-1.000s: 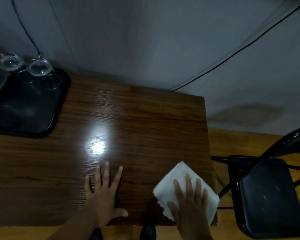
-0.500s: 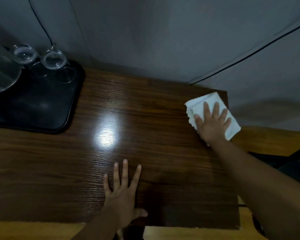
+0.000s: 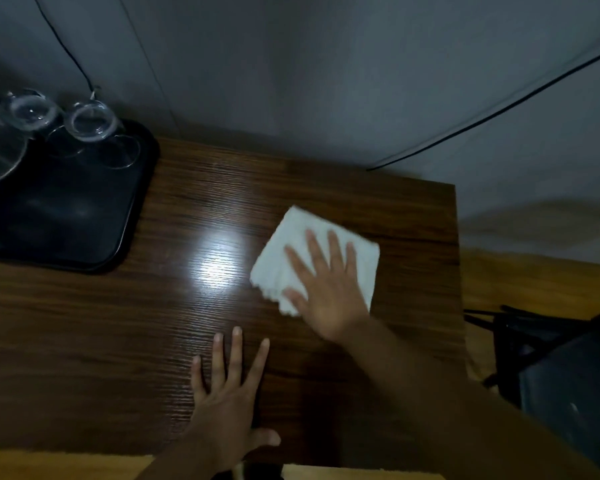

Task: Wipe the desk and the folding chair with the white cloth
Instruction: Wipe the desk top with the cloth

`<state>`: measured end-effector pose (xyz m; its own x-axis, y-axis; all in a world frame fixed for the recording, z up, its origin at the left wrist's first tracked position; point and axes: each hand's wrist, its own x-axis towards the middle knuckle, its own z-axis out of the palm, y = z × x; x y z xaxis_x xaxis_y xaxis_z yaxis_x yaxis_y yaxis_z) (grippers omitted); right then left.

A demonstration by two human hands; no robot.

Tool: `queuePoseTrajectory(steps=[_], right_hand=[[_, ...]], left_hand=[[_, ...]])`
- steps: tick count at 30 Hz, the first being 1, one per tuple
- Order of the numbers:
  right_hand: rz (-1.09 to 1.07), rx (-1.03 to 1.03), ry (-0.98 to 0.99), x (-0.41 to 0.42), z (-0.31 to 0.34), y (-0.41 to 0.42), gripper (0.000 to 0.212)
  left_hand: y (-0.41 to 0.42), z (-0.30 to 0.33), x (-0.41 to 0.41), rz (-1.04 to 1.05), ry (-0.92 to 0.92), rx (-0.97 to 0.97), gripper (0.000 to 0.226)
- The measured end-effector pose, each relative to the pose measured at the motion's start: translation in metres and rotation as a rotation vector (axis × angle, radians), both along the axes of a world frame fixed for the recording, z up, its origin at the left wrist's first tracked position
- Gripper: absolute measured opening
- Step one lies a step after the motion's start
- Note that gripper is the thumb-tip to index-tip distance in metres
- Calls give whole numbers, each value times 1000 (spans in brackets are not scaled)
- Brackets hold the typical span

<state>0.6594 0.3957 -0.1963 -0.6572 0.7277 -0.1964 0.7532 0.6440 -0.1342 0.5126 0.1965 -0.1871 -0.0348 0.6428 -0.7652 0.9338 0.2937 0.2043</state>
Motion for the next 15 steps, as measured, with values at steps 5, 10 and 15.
queuePoseTrajectory(steps=[5,10,15], right_hand=[[114,-28,-159,99,-5,-132,82],[214,-52,-300,177,2,-177,80],[188,-96,-296,194,15,-106,71]], left_hand=[[1,5,0,-16,15,-66,152],[1,2,2,12,0,-22,146],[1,6,-3,-15,-45,-41,142]])
